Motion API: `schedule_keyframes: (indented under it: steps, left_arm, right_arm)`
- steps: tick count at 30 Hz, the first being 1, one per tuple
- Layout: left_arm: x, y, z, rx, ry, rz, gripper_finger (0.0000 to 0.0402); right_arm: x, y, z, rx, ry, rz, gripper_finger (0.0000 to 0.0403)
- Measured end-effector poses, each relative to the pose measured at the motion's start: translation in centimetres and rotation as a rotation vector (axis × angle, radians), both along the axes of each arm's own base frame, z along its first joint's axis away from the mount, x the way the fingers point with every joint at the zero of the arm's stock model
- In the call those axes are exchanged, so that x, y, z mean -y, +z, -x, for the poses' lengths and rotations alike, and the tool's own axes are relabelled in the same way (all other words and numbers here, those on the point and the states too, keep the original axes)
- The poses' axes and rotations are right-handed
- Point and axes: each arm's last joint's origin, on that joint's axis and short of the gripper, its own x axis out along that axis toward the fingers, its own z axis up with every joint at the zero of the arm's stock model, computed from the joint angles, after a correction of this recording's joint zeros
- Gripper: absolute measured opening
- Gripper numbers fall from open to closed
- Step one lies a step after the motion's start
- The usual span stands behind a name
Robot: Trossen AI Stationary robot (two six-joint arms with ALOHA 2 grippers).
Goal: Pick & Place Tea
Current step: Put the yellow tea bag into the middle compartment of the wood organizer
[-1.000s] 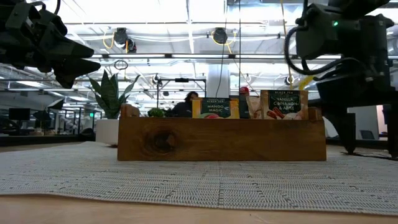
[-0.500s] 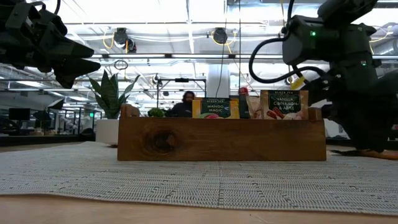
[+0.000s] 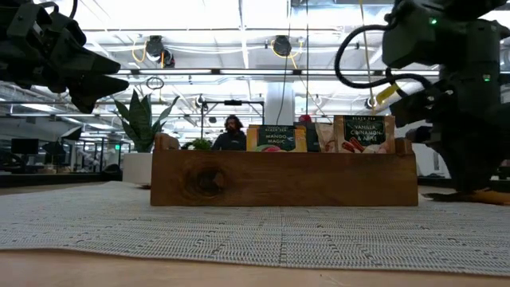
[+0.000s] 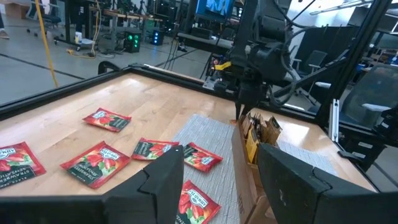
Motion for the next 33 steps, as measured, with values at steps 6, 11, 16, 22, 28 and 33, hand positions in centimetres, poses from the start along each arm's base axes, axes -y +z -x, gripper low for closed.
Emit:
schedule_keyframes:
  steps: [6,11,16,22,28,33]
  left_arm:
    - [0.0,0.0,0.0,0.0,0.0,0.0,0.0205]
    - [0.0,0.0,0.0,0.0,0.0,0.0,0.0205]
    - [0.0,0.0,0.0,0.0,0.0,0.0,0.0205]
    - [0.0,0.0,0.0,0.0,0.0,0.0,0.0205]
    - [0.0,0.0,0.0,0.0,0.0,0.0,0.0205]
    - [0.0,0.0,0.0,0.0,0.0,0.0,0.0205]
  right_arm:
    - [-0.1,1.4,0.4,0.036,0.005,-0.063,0.0109]
    - [-0.8,2.3,0.3,0.122,0.103,-0.079,0.0229]
    - [-1.5,1.3,-0.2,0.119,0.266,0.014,0.0299]
    - [-1.1,-1.8,-0.7,-0.012,0.33,-0.042,0.0308]
    - [-0.5,-2.9,-0.6,-0.095,0.281,-0.065,0.0285]
    - [-0.1,-2.3,-0.4,-0.099,0.182,-0.074,0.0249]
